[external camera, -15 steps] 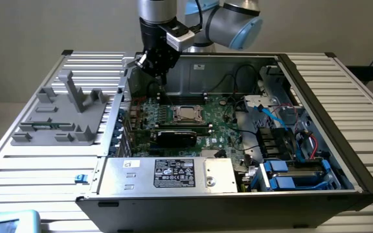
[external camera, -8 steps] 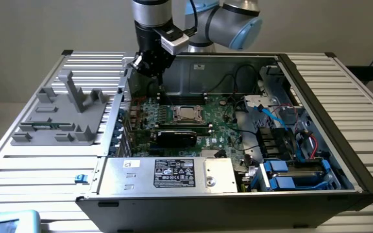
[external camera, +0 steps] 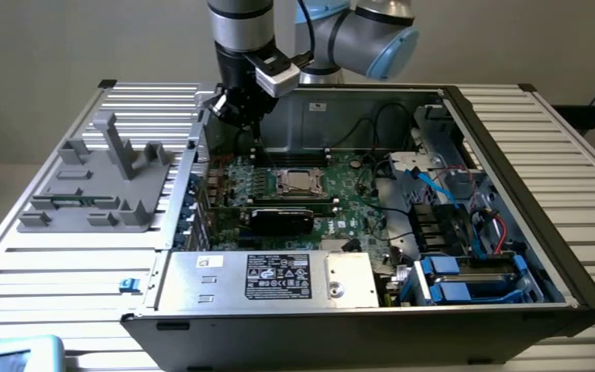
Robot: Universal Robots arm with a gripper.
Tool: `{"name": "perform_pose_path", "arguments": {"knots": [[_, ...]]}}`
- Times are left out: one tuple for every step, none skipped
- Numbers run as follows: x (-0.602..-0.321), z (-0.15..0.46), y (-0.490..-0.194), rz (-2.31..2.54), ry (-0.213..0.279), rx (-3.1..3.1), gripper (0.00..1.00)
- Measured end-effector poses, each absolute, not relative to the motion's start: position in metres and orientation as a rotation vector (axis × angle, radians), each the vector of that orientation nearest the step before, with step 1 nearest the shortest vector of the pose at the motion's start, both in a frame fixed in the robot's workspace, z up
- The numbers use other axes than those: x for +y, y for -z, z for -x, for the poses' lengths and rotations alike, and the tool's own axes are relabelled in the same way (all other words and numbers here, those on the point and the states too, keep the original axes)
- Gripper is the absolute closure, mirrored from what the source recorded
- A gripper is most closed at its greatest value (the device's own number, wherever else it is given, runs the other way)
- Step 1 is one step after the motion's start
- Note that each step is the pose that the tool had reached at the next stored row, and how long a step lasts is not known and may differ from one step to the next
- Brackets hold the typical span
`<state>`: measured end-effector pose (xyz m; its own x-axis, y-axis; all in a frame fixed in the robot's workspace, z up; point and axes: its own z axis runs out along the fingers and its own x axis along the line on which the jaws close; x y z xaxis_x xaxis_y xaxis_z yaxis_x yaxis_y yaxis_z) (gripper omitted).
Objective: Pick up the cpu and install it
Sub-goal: 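Install the first cpu locking lever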
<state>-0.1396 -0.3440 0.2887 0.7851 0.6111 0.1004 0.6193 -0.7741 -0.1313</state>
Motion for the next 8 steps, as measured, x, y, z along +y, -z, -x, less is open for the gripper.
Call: {"name": "perform_pose_path", "arguments": {"knots": [[-0.3448,0.1397,-0.2875,2.819,0.079,-0.97,0.89],[-0.3455,0.1397,-0.2864,2.819,0.081,-0.962,0.89],[-0.3462,0.1397,-0.2854,2.82,0.082,-0.954,0.89],[-0.3469,0.1397,-0.2843,2.82,0.084,-0.946,0.89],[-0.3475,0.1397,-0.2832,2.821,0.085,-0.938,0.89],[-0.3481,0.1397,-0.2822,2.821,0.087,-0.93,0.89],[-0.3486,0.1397,-0.2812,2.821,0.089,-0.922,0.89],[-0.3491,0.1397,-0.2803,2.821,0.09,-0.914,0.89]]}}
